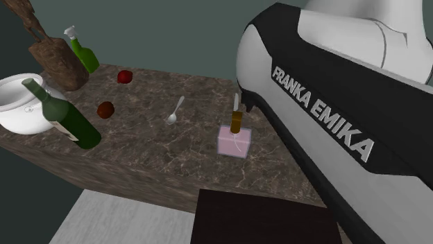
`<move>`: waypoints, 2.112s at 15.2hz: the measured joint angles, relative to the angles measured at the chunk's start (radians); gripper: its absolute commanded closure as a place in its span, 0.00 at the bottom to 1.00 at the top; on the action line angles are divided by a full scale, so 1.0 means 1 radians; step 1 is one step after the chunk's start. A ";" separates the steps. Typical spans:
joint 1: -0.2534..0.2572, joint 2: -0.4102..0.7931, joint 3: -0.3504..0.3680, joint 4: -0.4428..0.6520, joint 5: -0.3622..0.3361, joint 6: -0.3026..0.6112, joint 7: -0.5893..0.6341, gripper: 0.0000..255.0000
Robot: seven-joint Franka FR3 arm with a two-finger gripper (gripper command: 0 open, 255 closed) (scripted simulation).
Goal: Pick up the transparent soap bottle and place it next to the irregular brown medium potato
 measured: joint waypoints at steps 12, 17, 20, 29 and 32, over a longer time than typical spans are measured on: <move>0.133 0.198 0.023 -0.166 0.192 0.400 -0.008 0.00; 0.154 0.260 0.025 -0.183 0.218 0.480 -0.022 0.00; 0.156 0.267 0.025 -0.182 0.221 0.488 -0.023 0.00; 0.156 0.269 0.025 -0.181 0.221 0.490 -0.023 1.00; 0.156 0.269 0.025 -0.181 0.221 0.490 -0.023 1.00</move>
